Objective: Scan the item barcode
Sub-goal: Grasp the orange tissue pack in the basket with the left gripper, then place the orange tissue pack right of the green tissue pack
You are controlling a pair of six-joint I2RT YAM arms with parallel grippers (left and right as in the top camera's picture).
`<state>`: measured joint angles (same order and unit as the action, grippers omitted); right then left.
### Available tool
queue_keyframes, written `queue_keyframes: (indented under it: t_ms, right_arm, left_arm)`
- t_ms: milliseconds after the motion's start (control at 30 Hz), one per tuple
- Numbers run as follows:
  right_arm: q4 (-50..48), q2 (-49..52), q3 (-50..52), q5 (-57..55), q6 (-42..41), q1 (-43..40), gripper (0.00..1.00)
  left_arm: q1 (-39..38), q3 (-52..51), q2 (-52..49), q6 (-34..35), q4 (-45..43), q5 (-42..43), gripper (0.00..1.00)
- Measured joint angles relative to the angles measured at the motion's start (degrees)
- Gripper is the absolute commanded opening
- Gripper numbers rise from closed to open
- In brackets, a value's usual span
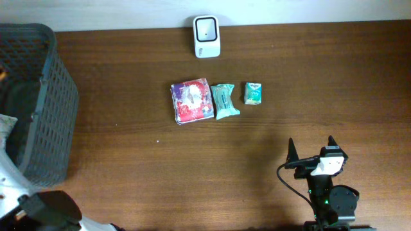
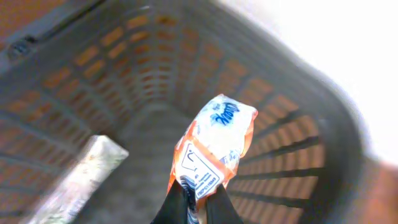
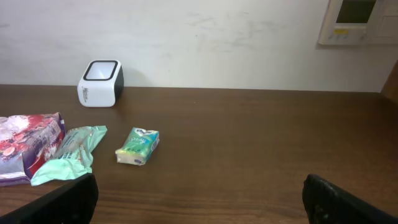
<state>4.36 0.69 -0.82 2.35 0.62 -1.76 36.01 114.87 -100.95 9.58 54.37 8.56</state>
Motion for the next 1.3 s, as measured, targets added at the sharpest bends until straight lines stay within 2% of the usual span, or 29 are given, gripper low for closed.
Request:
queue_keyframes:
  t_ms: [33, 67, 133, 233, 300, 367, 433, 567, 667, 767, 933, 1000, 1033, 1067, 1167, 1200, 1300]
  right_arm:
    - [0.0, 0.0, 0.0, 0.02, -0.04, 0.0, 0.99]
    - [0.0, 0.0, 0.0, 0.0, 0.0, 0.0, 0.99]
    - [-0.02, 0.0, 0.0, 0.02, 0.02, 0.0, 0.99]
    - [0.0, 0.0, 0.0, 0.02, -0.04, 0.0, 0.99]
    - [0.0, 0.0, 0.0, 0.02, -0.02, 0.0, 0.99]
    - [0.0, 0.0, 0.0, 0.02, 0.0, 0.0, 0.99]
    - [-0.02, 0.0, 0.0, 0.02, -0.02, 0.0, 0.99]
    - [-0.02, -0.04, 0.0, 0.02, 0.0, 0.0, 0.99]
    - [0.0, 0.0, 0.0, 0.0, 0.0, 0.0, 0.99]
    - [0.0, 0.0, 0.0, 0.02, -0.02, 0.0, 0.99]
    - [0.0, 0.0, 0.0, 0.02, 0.02, 0.0, 0.99]
    - [0.0, 0.0, 0.0, 0.02, -0.02, 0.0, 0.98]
    - [0.0, 0.0, 0.0, 0.02, -0.02, 0.0, 0.99]
    - [0.0, 0.0, 0.0, 0.02, -0.02, 0.0, 0.99]
    - [0.0, 0.0, 0.0, 0.02, -0.04, 0.0, 0.99]
    - [0.0, 0.0, 0.0, 0.02, 0.0, 0.0, 0.99]
    - [0.0, 0.0, 0.0, 0.02, -0.02, 0.0, 0.99]
  left_arm:
    - [-0.81, 0.0, 0.96, 8.22, -2.21, 7.69, 0.0]
    - [-1.62, -0.11, 0.98, 10.91, -5.6, 13.16, 0.0]
    - [-6.86, 0.0, 1.09, 13.99, -11.08, 25.29, 0.0]
    - [-18.49, 0.0, 1.09, 15.34, -11.1, 31.95, 0.0]
    - [-27.63, 0.0, 1.09, 15.61, -10.47, 31.54, 0.0]
    - [-37.64, 0.09, 0.44, 15.8, -6.75, 25.22, 0.0]
    - [-48.5, 0.11, -4.37, 15.8, -6.27, 18.95, 0.0]
    - [-63.28, 0.0, -20.44, 20.68, -17.46, 14.97, 0.0]
    - [-70.71, -0.02, -27.71, 25.62, -26.53, 13.99, 0.0]
    - [-75.69, -0.07, -32.02, 31.85, -32.81, 10.14, 0.0]
    - [-78.86, -0.07, -35.04, 34.1, -34.97, -0.26, 0.02]
    - [-78.75, -0.07, -36.94, 34.25, -35.76, -2.16, 0.17]
    - [-78.75, -0.07, -38.66, 34.64, -36.0, -2.78, 0.19]
    - [-78.75, -0.07, -40.09, 34.51, -36.44, -2.86, 0.31]
    - [-78.75, -0.07, -41.05, 34.99, -37.11, -3.08, 0.43]
    - [-78.66, -0.07, -41.05, 34.8, -37.07, -3.04, 0.52]
    - [-76.24, 1.25, -41.03, 29.24, -37.07, 3.19, 0.52]
